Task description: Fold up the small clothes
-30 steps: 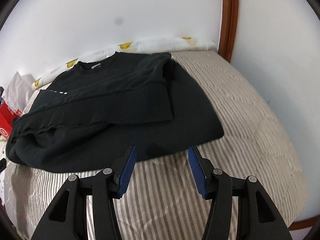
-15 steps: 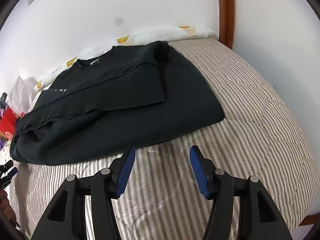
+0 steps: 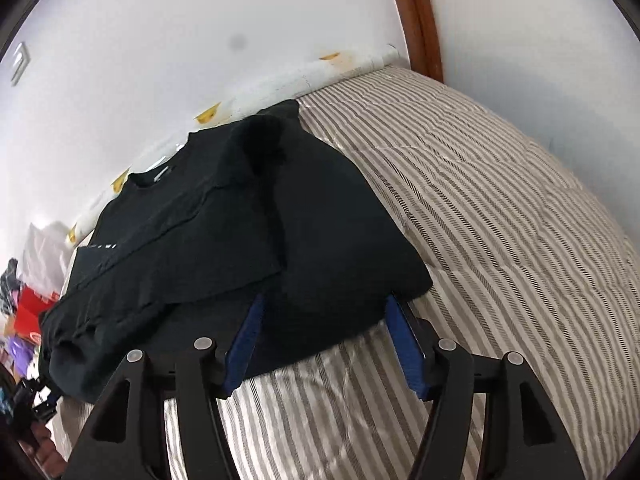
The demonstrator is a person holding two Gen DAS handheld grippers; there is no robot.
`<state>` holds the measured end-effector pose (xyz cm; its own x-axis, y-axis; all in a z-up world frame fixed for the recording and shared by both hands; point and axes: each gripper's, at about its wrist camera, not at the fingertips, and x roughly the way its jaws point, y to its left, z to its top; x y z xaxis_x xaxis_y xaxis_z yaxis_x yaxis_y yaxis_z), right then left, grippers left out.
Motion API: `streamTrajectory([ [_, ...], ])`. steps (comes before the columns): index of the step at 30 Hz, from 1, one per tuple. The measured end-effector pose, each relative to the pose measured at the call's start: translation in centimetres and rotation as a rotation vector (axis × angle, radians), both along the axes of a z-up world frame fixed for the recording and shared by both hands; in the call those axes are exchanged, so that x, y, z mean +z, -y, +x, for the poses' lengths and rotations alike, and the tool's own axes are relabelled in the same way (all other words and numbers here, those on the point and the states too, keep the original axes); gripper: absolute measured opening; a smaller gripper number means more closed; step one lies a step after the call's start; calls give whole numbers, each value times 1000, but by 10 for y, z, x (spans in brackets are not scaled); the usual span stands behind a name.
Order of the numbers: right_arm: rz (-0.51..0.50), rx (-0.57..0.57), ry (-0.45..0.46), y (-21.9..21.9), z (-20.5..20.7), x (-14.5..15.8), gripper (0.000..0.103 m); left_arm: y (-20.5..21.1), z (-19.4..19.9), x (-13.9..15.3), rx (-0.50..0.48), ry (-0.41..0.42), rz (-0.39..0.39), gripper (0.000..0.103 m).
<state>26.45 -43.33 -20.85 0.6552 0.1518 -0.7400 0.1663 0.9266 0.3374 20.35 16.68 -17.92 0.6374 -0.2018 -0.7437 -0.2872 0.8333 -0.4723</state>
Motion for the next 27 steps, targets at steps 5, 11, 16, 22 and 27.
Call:
streamTrajectory([
  [5, -118, -19, 34, -10, 5, 0, 24, 9, 4, 2, 2, -58, 132, 21],
  [11, -134, 26, 76, -9, -5, 9, 11, 16, -2, 11, -12, -49, 184, 8],
  [16, -132, 47, 106, -3, -25, 17, 10, 22, -17, 24, -19, -13, 207, 7],
  [22, -128, 46, 115, 1, -53, 25, 9, 31, -42, 31, -41, -5, 227, 7],
  [27, -144, 52, 119, 6, -81, 31, 9, 40, -74, 32, -64, -3, 239, 7],
])
